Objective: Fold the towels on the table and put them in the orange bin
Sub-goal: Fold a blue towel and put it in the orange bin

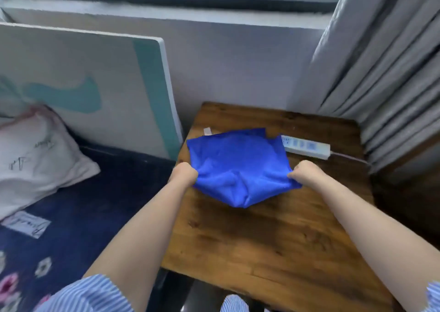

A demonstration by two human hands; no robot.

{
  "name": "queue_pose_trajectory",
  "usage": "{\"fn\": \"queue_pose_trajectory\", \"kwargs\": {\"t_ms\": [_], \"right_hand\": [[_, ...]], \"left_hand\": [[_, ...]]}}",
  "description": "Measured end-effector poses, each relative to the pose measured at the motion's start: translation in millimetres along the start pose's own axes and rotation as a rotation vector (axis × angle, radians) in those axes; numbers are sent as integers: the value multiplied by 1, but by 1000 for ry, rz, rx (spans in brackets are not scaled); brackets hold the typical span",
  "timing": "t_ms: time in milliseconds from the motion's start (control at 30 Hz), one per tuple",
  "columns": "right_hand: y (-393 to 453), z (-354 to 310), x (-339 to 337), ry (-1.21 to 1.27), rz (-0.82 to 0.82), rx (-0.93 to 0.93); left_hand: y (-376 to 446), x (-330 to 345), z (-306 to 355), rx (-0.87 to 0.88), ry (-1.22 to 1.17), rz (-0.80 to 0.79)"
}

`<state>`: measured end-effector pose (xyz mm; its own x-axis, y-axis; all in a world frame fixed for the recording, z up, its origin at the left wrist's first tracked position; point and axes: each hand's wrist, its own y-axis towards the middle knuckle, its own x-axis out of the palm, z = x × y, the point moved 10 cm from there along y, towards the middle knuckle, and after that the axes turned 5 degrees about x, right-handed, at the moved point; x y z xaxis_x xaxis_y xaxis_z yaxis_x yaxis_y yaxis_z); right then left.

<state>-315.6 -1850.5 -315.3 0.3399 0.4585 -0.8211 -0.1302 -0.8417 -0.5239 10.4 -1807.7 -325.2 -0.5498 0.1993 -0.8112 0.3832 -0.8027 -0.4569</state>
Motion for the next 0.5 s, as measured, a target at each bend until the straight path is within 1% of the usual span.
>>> {"fn": "queue_pose_trajectory", "kwargs": {"t_ms": [33, 100, 133, 167, 200, 233, 267, 333, 400, 433, 500], "right_hand": [[-6, 16, 34, -26, -84, 27], [-20, 42, 87, -82, -239, 82], [-27, 53, 108, -96, -304, 122], [-34, 66, 132, -91, -367, 162], [-40, 74, 148, -89, -407, 183], [-45, 82, 160, -84, -440, 207], [-47, 88, 168, -71, -457, 231], [-50, 100, 176, -51, -489, 274], [-52, 105, 179, -67, -549, 291], [-53, 106, 181, -78, -582, 295], [-48, 104, 179, -87, -591, 283]], "left_hand": [[-6, 27, -15, -10, 27, -84], [-17, 67, -42, -42, 76, -199], [-24, 88, -53, -12, 134, -295], [-33, 106, -65, 8, 240, -367], [-41, 119, -74, 5, 335, -436], [-48, 129, -81, 25, 369, -485], [-56, 132, -92, -51, 357, -529], [-62, 141, -115, -164, 294, -566], [-65, 148, -125, -135, 362, -647], [-64, 149, -129, -135, 389, -662], [-53, 147, -128, -110, 445, -636]]}}
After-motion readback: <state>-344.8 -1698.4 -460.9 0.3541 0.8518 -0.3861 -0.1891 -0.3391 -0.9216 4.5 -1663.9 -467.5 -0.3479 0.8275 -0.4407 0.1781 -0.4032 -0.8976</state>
